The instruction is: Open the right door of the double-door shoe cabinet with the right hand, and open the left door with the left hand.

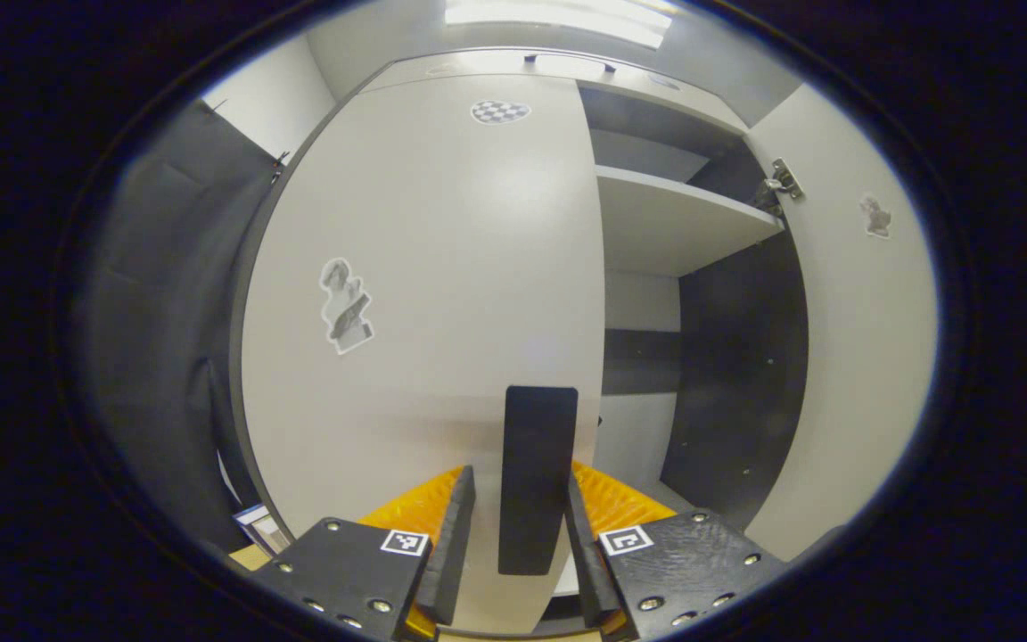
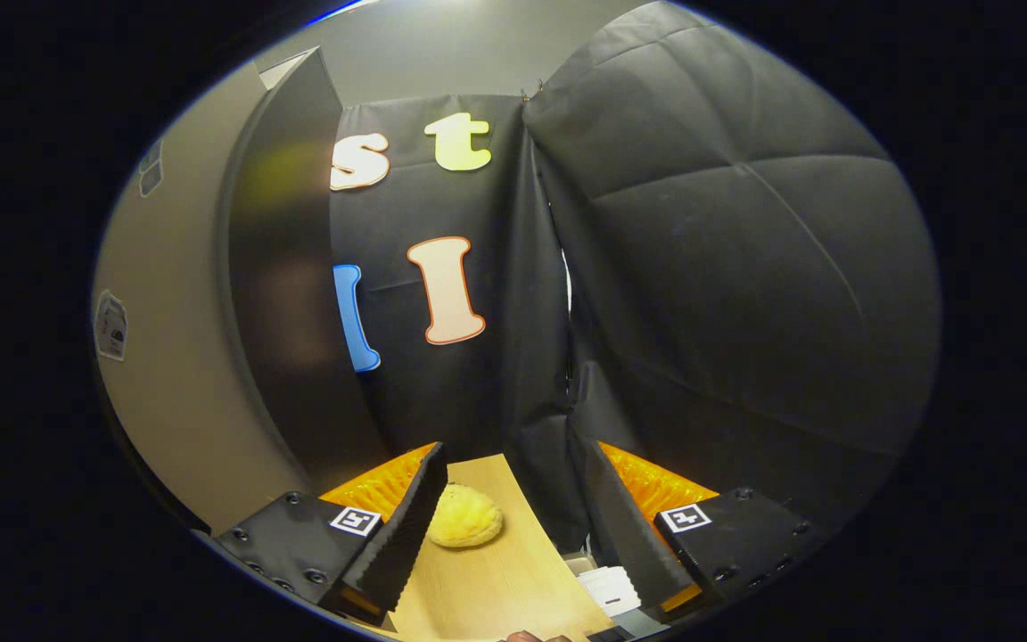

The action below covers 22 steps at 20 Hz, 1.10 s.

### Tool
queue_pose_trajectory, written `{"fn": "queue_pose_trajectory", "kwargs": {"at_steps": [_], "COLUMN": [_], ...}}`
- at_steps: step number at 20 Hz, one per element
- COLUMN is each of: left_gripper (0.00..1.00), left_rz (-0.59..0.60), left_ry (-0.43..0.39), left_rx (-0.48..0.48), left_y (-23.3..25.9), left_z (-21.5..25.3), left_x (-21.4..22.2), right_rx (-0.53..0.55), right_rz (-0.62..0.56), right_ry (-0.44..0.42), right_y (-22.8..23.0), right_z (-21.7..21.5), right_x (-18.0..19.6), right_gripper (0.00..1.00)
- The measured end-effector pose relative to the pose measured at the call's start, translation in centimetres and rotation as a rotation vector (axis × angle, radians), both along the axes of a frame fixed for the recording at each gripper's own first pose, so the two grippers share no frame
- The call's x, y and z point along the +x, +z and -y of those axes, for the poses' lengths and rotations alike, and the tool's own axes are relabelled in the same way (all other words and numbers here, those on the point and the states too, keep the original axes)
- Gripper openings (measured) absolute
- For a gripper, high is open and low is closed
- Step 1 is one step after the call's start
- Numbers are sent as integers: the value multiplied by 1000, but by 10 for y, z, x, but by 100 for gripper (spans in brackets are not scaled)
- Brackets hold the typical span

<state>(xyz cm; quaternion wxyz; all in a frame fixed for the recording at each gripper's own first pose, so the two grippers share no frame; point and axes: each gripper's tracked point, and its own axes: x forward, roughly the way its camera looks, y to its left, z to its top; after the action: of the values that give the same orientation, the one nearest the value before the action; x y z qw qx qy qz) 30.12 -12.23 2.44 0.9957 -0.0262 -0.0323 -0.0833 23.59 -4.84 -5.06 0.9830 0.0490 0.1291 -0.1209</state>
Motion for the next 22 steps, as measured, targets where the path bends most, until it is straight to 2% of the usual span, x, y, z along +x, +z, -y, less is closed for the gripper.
{"fn": "queue_pose_trajectory", "kwargs": {"at_steps": [1, 2, 5, 7, 9, 13, 14, 15, 19, 20, 21, 22], "left_gripper": [54, 43, 29, 26, 17, 16, 16, 16, 16, 16, 17, 16], "left_rz": [-3, -3, -7, -19, -26, -35, -38, -39, -12, -3, 2, 4], "left_ry": [-21, -4, 18, 29, 33, 23, 21, 27, 62, 67, 62, 51], "left_rx": [-15, -15, 68, 95, 95, 78, 71, 72, 37, 30, 41, 42], "left_y": [-1, -2, -2, -4, -5, -5, -6, -6, -8, -10, -10, -10], "left_z": [8, 9, 11, 10, 11, 11, 9, 8, 3, 0, -1, -3], "left_x": [-2, -2, -3, -2, 4, 0, -1, -2, -10, -14, -17, -19], "right_rx": [-10, -21, -39, -40, -32, -44, -51, -56, -25, -26, -33, -43], "right_rz": [-2, -2, -8, -15, -22, -34, -42, -50, -63, -67, -69, -66], "right_ry": [3, 8, 33, 50, 71, 104, 107, 109, 113, 106, 98, 85], "right_y": [-2, -1, -5, -9, -13, -16, -18, -20, -25, -25, -25, -22], "right_z": [1, 1, 0, -1, -5, -8, -8, -8, -16, -18, -21, -23], "right_x": [4, 10, 27, 35, 42, 43, 42, 40, 34, 31, 26, 20], "right_gripper": [98, 98, 98, 100, 100, 98, 93, 98, 98, 92, 98, 98]}}
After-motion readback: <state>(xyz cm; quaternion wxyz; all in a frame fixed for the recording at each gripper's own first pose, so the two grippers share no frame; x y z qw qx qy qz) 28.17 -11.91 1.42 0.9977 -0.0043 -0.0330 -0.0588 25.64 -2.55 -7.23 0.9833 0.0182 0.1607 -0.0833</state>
